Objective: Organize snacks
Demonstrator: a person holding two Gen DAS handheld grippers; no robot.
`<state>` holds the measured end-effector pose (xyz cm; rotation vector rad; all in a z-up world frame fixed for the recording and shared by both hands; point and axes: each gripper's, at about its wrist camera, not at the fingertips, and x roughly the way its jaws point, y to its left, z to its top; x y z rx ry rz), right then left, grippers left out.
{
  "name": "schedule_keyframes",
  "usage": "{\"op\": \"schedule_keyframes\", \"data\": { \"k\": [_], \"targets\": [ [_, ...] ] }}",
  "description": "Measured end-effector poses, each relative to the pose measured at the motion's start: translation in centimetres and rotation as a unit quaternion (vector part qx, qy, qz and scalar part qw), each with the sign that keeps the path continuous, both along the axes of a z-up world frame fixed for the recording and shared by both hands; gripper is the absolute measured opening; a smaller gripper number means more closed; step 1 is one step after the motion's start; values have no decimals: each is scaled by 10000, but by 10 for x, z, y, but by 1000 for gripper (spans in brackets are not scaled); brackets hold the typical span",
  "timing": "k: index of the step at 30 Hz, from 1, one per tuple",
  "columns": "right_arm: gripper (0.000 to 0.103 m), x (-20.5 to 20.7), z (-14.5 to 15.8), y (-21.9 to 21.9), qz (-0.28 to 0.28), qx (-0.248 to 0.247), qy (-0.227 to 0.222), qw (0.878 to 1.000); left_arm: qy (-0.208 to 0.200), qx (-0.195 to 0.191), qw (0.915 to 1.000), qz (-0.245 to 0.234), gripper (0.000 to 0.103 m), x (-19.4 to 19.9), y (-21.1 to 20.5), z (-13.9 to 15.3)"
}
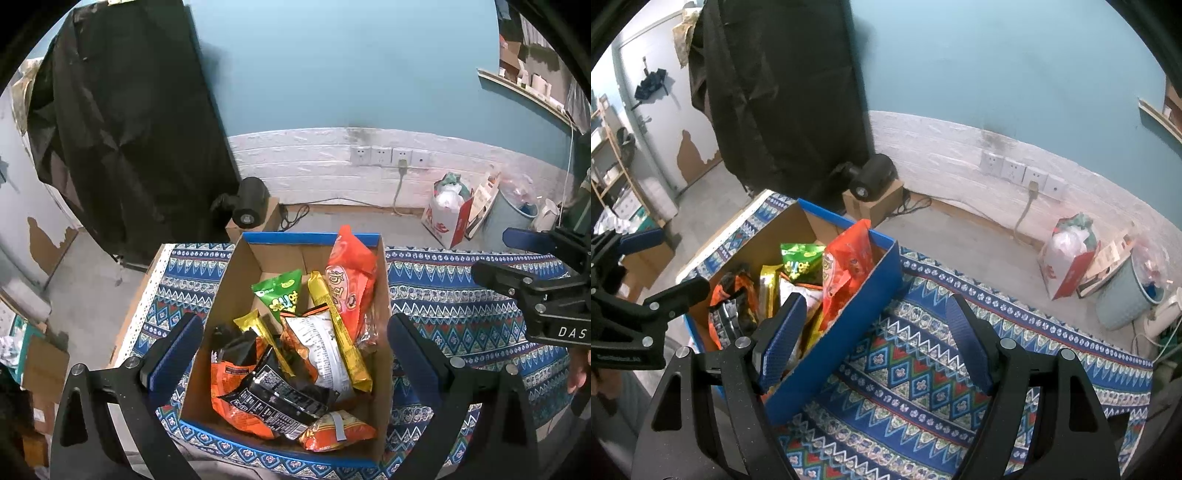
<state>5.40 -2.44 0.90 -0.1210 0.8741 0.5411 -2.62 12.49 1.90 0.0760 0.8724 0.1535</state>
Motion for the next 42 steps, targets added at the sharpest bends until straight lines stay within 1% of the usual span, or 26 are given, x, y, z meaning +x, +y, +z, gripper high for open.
{"op": "schedule_keyframes", "data": {
  "k": [9,21,27,33,42],
  "targets": [
    [77,0,0,0,10,9,2,10000,71,12,10000,-4,101,0,0,-3],
    [77,0,-1,2,41,-16,13,10000,61,-19,10000,50,101,-2,2,-1],
    [77,0,-2,1,54,-11,35,10000,-14,55,10000,75,101,-3,1,1],
    [77,-1,-2,2,73,-30,38,10000,-4,-29,9999,133,101,-4,3,1],
    [77,-2,-2,3,76,-25,0,10000,-29,8,9999,154,101,-4,3,1]
  ]
}}
